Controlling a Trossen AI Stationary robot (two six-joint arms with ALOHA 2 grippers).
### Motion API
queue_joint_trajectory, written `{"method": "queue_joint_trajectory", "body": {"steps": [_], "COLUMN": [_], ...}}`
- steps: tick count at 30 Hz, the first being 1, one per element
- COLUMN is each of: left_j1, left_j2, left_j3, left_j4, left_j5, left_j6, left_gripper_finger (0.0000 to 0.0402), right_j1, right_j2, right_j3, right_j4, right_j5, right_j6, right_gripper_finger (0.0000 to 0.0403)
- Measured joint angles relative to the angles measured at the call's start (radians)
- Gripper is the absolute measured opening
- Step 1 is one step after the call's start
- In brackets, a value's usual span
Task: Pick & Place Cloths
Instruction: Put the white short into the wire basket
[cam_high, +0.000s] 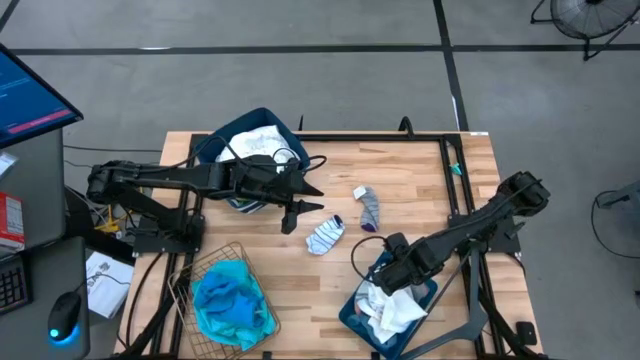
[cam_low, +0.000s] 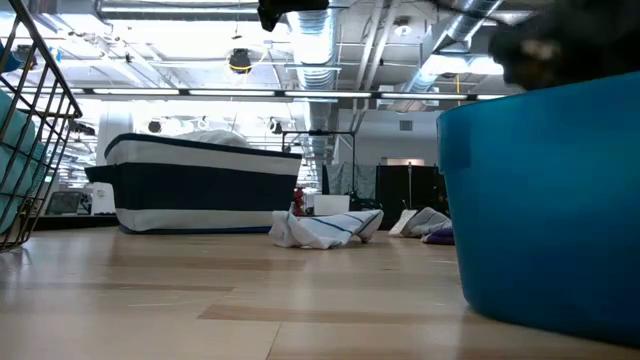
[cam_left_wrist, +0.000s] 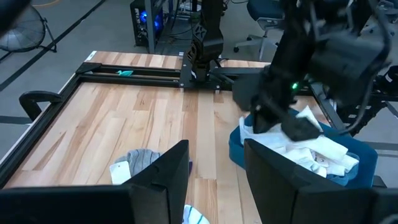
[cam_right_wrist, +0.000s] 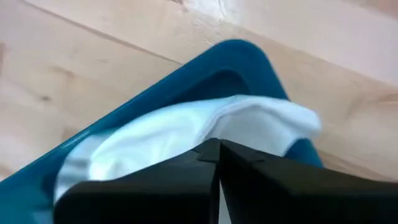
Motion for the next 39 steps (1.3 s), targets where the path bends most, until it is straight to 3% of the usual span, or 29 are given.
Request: {"method": "queue_joint_trajectory", "body": {"steps": [6,10,13,18,27,39], "left_j1": [0.0,0.0,0.0,0.0,0.0,0.0], "left_j2": [0.0,0.0,0.0,0.0,0.0,0.0], "left_j3": [0.0,0.0,0.0,0.0,0.0,0.0], "left_j4": [0.0,0.0,0.0,0.0,0.0,0.001], "left_j5": [0.0,0.0,0.0,0.0,0.0,0.0], "left_j6": [0.001,-0.001,-0.002,-0.008,-0.029,-0.029], "left_gripper_finger": [0.0136,0.0136,0.0136,0.0136,0.0136,0.0136], "right_j1": [0.01,0.009,-0.004,-0.036,-0.017,0.02], "right_j2": [-0.042,-0.043,-0.01,0.093,0.234,0.29], "right_j3": [0.146,0.191,0.192,0.191,0.19,0.198], "right_j4": [-0.172,-0.185,-0.172,-0.202,-0.171,-0.145], "right_j5": [0.0,0.026,0.084,0.075,-0.109,-0.108], "right_j6": [-0.02,-0.016,-0.028,-0.084,-0.117,-0.099], "right_gripper_finger": [0.0,0.0,0.0,0.0,0.0,0.0]}}
